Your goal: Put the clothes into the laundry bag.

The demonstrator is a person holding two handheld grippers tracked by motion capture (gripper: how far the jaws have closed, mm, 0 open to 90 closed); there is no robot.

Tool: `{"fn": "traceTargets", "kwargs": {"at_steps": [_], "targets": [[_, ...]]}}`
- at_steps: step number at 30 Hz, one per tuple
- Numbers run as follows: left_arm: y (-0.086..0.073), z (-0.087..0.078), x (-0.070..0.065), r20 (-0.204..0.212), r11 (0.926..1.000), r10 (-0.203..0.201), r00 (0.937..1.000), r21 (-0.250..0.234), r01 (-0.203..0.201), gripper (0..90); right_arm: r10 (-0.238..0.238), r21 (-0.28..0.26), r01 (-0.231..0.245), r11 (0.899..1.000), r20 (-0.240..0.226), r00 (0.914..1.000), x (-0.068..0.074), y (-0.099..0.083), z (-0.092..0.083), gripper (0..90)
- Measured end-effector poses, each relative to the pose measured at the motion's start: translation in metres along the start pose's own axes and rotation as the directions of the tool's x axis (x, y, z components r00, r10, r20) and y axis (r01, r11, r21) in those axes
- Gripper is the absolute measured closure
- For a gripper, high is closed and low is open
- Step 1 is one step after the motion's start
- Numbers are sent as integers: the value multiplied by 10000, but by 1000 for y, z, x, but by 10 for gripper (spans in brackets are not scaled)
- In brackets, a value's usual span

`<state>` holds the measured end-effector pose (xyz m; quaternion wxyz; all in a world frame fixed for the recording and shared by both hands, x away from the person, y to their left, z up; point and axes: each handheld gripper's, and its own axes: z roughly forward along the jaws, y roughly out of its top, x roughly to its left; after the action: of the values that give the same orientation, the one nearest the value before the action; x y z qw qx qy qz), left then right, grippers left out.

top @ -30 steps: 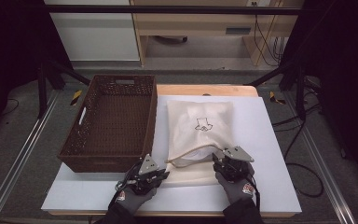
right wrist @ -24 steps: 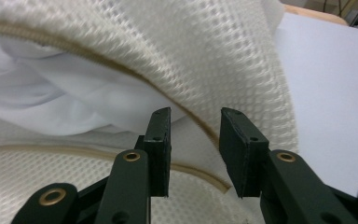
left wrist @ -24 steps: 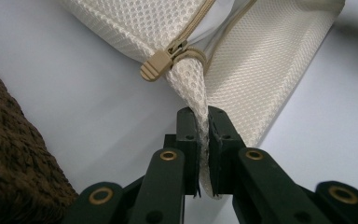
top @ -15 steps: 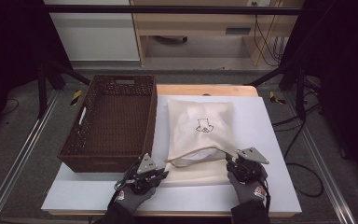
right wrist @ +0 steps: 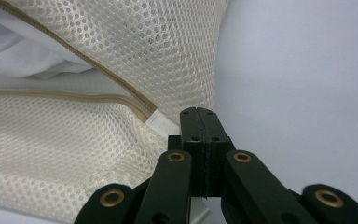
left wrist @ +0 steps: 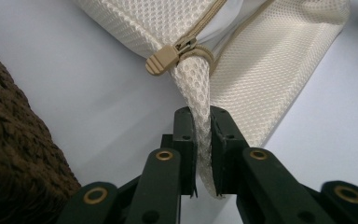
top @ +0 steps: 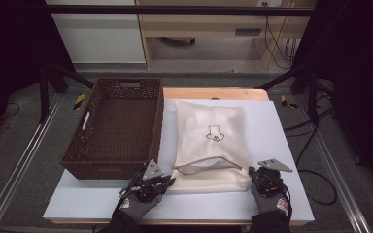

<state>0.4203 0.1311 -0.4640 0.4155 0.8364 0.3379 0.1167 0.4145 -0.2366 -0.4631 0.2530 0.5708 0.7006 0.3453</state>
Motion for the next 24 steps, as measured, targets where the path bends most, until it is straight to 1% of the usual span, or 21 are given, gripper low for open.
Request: {"fn": "traceTargets", "kwargs": {"at_steps": [1, 4, 6, 7, 9, 10, 11, 13, 14, 15, 16, 17, 18, 19, 20, 21, 23, 24], "targets": [[0, 0, 0, -21, 10000, -18, 10000, -37, 18, 770, -50, -90, 51, 9999, 18, 10000, 0, -1, -3, 900], [3, -3, 2, -36, 9997, -94, 9999, -235, 94, 680, 35, -306, -37, 9995, -79, 10000, 3, -4, -11, 712], [4, -6, 3, 10, 9990, -170, 9999, -414, 170, 673, 110, -370, -122, 9992, -322, 9994, 6, -5, -15, 606], [5, -6, 4, 31, 9987, -225, 9997, -448, 226, 673, 114, -412, -132, 9991, -451, 9989, 9, -5, -17, 586], [6, -7, 5, 88, 9987, -272, 9996, -437, 276, 690, 41, -389, -61, 9992, -515, 9987, 12, -5, -18, 542], [6, -6, 4, 82, 9988, -276, 9996, -407, 279, 707, 101, -330, -123, 9994, -673, 9977, 14, -5, -17, 541], [6, -5, 4, 91, 9990, -258, 9996, -350, 261, 729, 45, -246, -63, 9997, -745, 9972, 16, -6, -15, 532], [5, -3, 3, 91, 9994, -260, 9996, -229, 262, 781, -88, 61, 92, 9999, -584, 9983, 21, -9, -8, 550], [4, -1, 3, 71, 9996, -225, 9997, -182, 226, 801, -198, 230, 209, 9995, -479, 9987, 22, -10, -5, 580], [4, 0, 3, 78, 9996, -249, 9997, -131, 250, 813, -187, 384, 200, 9991, -335, 9993, 22, -12, -2, 637], [3, 0, 3, 59, 9996, -244, 9997, -109, 244, 820, -263, 553, 268, 9981, -82, 9996, 21, -14, 0, 750], [3, 0, 3, 53, 9996, -262, 9996, -104, 263, 823, -287, 677, 282, 9973, 59, 9996, 20, -15, 2, 811], [3, 0, 4, 46, 9995, -287, 9996, -97, 288, 824, -169, 763, 157, 9970, 153, 9997, 17, -17, 2, 856], [3, 0, 4, 49, 9995, -307, 9995, -118, 307, 824, 27, 756, -29, 9971, 32, 10000, 14, -18, 1, 881], [3, -1, 4, 41, 9994, -321, 9995, -121, 322, 824, 107, 735, -109, 9972, 37, 9999, 12, -18, -2, 889], [2, -1, 4, 15, 9993, -346, 9994, -142, 346, 823, 88, 683, -91, 9976, 54, 9999, 10, -17, -4, 892], [2, -2, 4, 3, 9994, -330, 9995, -131, 330, 821, 171, 479, -164, 9987, -132, 9998, 6, -16, -12, 892], [2, -3, 4, -2, 9994, -330, 9995, -141, 330, 818, 198, 303, -192, 9994, -214, 9996, 2, -16, -19, 891]]}}
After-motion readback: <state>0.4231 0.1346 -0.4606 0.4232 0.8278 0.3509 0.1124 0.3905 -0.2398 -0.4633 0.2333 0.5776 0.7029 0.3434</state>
